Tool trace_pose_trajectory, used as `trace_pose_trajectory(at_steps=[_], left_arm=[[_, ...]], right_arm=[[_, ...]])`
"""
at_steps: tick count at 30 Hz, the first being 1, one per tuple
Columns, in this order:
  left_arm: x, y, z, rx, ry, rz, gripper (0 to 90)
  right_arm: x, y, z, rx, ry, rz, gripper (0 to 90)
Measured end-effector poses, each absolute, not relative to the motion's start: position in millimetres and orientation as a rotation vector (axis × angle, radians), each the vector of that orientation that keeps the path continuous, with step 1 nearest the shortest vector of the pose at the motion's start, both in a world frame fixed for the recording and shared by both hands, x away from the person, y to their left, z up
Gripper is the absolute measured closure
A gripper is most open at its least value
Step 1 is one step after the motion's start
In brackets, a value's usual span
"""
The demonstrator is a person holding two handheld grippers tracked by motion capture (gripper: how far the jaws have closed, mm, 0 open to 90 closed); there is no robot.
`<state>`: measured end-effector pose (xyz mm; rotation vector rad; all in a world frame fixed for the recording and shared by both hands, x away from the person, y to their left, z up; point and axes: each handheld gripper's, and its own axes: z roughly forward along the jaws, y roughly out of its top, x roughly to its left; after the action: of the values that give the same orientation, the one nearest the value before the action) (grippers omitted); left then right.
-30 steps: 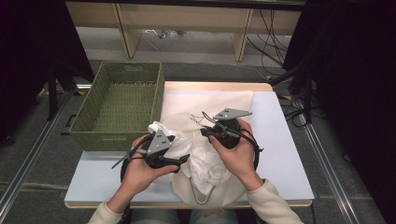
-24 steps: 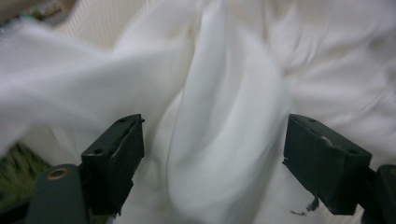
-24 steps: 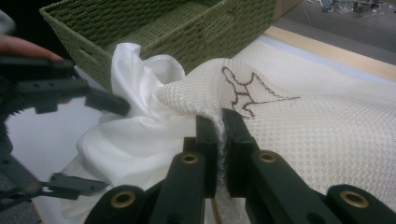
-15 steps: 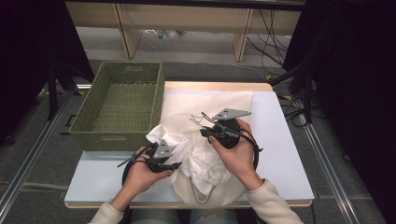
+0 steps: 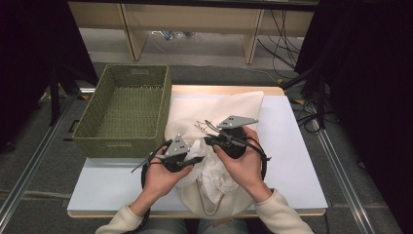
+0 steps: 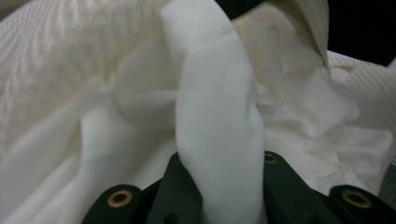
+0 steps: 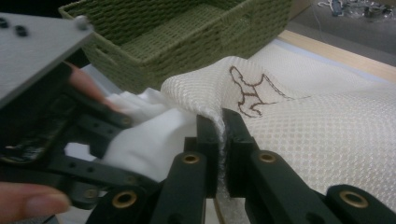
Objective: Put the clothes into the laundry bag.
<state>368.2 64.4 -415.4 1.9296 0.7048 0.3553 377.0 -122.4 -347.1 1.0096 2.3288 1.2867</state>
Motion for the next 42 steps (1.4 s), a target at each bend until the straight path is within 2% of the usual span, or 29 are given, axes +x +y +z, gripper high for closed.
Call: trace_pose_trajectory(at_steps=[4,6,12,14,17,18,21,24,35,42], left_arm=[[377,58,-413,1.933,0.699,0.400,84.9],[391,54,-423,1.956,0.721,0.456,84.1],[409,50,-455,1.976,0.792,0.448,80.4],[408,50,-456,1.968,0.790,0.455,75.2],[400,54,-449,1.974,0.763,0.456,61.8],[397,56,-446,1.979,0.746,0.469,61.8],[381,65,-434,1.980,0.710,0.498,46.0],[370,72,-425,1.969,0.679,0.503,39.8],[355,93,-407,1.940,0.695,0.528,33.9],[356,99,-409,1.952,0.707,0.552,34.2]], right_arm=[[376,-122,-345,0.971,2.332,1.298,87.5],[377,-126,-344,0.986,2.330,1.297,87.5],[383,-128,-350,1.068,2.340,1.263,87.2],[385,-128,-354,1.080,2.346,1.252,87.1],[387,-129,-353,1.061,2.344,1.256,87.0],[387,-129,-353,1.061,2.344,1.256,87.0],[387,-131,-352,1.068,2.334,1.249,87.0],[388,-132,-351,1.042,2.334,1.254,87.0],[387,-132,-351,1.072,2.331,1.252,86.9],[386,-133,-349,1.082,2.324,1.249,86.8]])
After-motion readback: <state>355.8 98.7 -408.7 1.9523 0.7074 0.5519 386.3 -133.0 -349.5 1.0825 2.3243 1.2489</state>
